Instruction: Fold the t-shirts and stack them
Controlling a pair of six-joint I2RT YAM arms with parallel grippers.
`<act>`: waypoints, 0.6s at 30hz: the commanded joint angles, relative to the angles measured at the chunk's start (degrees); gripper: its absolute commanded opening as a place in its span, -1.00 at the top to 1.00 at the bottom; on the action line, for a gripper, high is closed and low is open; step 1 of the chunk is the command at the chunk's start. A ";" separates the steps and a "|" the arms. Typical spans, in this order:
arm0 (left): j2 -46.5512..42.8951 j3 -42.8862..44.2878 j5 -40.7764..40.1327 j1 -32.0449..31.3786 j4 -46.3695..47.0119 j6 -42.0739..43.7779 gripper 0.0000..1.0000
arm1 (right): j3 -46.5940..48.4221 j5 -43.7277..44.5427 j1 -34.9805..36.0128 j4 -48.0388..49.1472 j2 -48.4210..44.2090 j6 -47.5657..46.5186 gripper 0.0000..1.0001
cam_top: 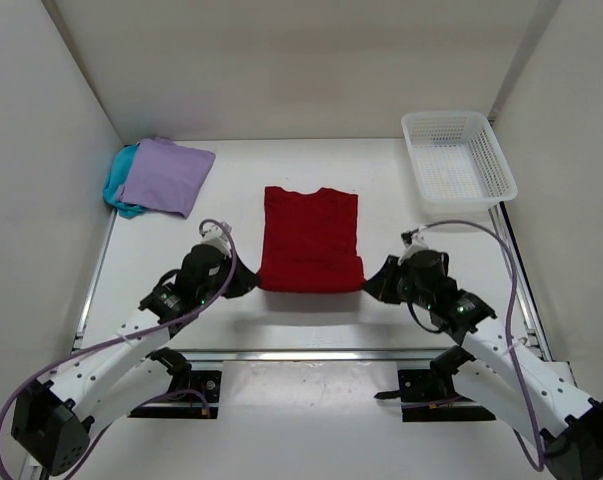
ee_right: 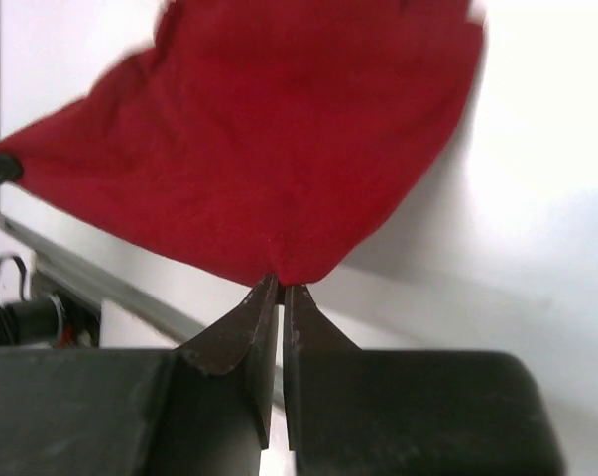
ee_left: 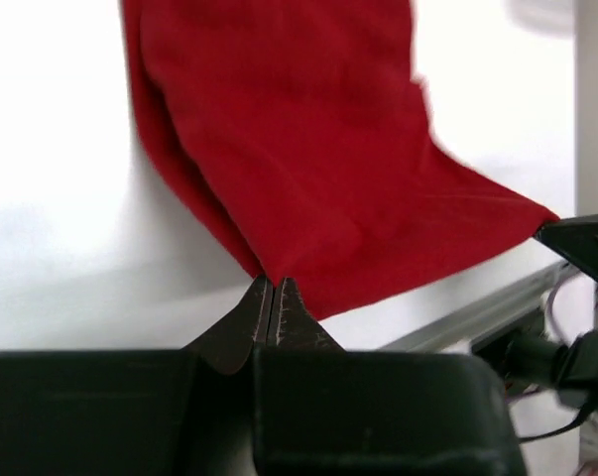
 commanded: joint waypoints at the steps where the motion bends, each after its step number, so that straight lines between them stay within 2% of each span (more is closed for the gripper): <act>1: 4.65 10.44 -0.67 0.88 -0.23 3.34 1.00 | 9.06 -5.58 -7.78 2.55 5.78 -6.96 1.00; 3: 8.51 16.33 0.36 2.71 3.02 4.31 1.00 | 13.64 -7.53 -12.54 5.44 12.02 -9.43 1.00; 9: 25.38 28.03 5.80 12.03 8.83 3.96 1.00 | 27.87 -10.35 -18.87 11.52 30.46 -13.13 1.00; 11: 30.06 31.36 6.52 14.58 9.97 3.78 1.00 | 31.30 -13.85 -21.24 14.94 35.92 -13.66 1.00; 13: 36.10 36.11 3.55 14.94 9.89 4.66 1.00 | 37.18 -13.96 -22.05 16.19 43.47 -13.84 1.00; 15: 42.00 41.11 4.14 16.26 8.40 5.28 0.97 | 43.06 -17.72 -23.81 15.32 50.06 -13.84 1.00; 18: 52.54 48.07 1.79 17.84 6.64 6.42 0.93 | 51.26 -18.36 -24.16 15.22 59.47 -14.45 1.00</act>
